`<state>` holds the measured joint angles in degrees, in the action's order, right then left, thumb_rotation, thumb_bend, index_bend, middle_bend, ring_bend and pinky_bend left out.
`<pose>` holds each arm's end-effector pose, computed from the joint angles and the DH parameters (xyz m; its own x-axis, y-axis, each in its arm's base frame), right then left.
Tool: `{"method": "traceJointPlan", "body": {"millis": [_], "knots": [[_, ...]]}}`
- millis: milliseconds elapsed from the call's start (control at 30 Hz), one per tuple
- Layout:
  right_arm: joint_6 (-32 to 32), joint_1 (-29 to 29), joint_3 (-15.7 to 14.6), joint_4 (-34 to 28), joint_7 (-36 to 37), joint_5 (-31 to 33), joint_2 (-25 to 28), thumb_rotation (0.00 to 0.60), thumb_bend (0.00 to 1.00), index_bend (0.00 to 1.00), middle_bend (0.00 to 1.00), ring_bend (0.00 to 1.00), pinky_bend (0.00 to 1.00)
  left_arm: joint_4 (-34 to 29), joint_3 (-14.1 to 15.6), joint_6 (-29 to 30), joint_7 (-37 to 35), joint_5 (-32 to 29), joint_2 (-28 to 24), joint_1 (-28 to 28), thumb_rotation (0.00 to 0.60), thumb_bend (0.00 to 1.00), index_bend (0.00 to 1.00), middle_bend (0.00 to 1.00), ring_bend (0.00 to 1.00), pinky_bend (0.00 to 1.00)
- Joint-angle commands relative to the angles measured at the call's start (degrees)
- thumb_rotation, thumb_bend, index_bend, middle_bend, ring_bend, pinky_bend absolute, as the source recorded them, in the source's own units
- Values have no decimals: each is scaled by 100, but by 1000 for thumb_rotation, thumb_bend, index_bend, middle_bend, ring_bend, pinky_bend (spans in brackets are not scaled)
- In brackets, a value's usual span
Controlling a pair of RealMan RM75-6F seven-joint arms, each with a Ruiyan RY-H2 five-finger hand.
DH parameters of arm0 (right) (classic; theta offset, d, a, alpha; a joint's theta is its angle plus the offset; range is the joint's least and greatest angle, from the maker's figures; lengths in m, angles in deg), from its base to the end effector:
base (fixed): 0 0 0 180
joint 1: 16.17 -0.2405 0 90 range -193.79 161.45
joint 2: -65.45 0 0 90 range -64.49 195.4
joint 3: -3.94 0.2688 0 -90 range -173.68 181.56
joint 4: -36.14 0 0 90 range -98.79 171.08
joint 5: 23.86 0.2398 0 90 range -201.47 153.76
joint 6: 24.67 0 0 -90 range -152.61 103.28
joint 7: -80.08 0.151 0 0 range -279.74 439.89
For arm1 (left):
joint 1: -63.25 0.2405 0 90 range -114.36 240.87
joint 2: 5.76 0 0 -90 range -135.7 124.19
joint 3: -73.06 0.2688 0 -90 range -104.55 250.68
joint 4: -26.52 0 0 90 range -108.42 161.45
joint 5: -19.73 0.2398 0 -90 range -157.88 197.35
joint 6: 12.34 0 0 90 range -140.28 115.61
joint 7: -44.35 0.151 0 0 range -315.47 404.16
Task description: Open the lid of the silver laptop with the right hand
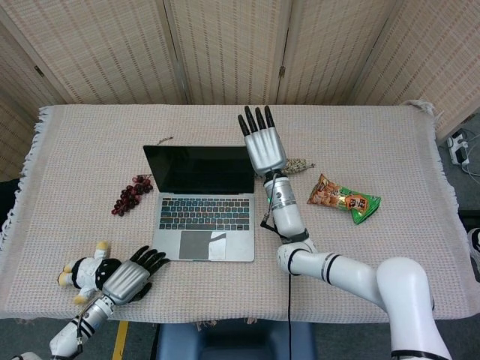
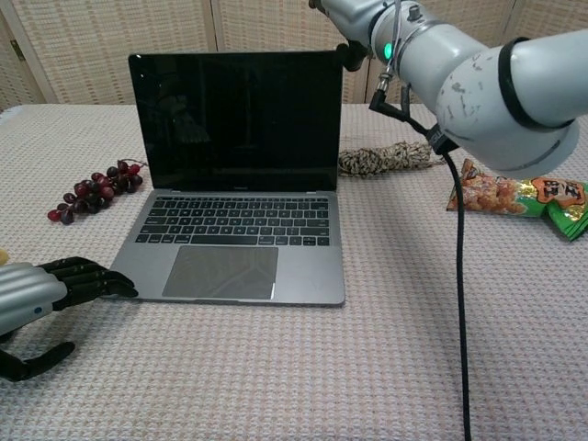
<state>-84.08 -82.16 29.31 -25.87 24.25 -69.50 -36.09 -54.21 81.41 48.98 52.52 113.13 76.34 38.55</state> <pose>-0.0148 -0.4890 -0.0298 0.7342 0.1658 0.6584 -0.6285 -0.2012 0.7514 -0.2849 0.2256 -0.0390 0.6139 0.3575 0.7038 0.7539 -0.5298 -0.3884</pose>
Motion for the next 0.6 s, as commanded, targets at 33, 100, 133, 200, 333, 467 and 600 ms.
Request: {"method": "traceJointPlan", "body": {"millis": [33,100,133,200,333,467,600], "knots": [[-249,321,-171,-926,293,-316,501,600,649,0,0,0,0,-99,13,92,-14,57,-75,20,600,599,147,144,87,0],[-427,550,-282,-1577,397,-483,843,600,649,0,0,0,0,-200,17,174,-45,104,-151,32,600,598,146,144,87,0],[-504,651,-336,-1845,428,-551,993,600,649,0,0,0,0,-242,19,204,-55,120,-185,36,600,599,145,144,87,0],[-644,885,-462,-2440,482,-652,1349,600,649,0,0,0,0,-344,18,275,-85,145,-269,51,600,599,144,144,87,0],[-902,1326,-735,-3426,665,-991,2025,600,649,0,0,0,0,-539,-10,460,-129,175,-442,102,600,598,142,144,87,0],[-1167,1869,-1144,-4286,1055,-1495,2667,600,649,0,0,0,0,-689,-108,704,-133,106,-610,200,600,598,142,144,88,0],[-1436,2454,-1614,-4746,1644,-2130,3218,600,649,0,0,0,0,-807,-318,986,-200,-131,-795,327,600,599,142,144,92,0]]}}
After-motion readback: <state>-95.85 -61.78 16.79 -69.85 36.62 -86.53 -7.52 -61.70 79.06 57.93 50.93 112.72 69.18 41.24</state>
